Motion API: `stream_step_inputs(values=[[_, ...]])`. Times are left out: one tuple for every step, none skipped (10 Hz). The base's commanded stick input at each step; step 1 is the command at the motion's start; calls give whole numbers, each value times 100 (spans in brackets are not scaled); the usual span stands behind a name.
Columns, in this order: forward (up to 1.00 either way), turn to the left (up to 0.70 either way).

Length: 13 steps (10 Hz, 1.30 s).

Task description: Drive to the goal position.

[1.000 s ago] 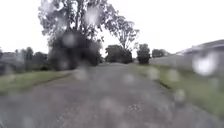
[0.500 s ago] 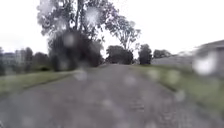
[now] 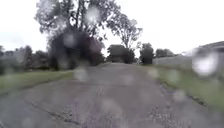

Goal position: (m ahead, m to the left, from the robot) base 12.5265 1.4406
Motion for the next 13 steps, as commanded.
stream_step_inputs(values=[[100,0],[100,0],[100,0],[100,0],[100,0],[100,0],[100,0],[100,0],[100,0],[100,0],[100,0],[100,0],[100,0]])
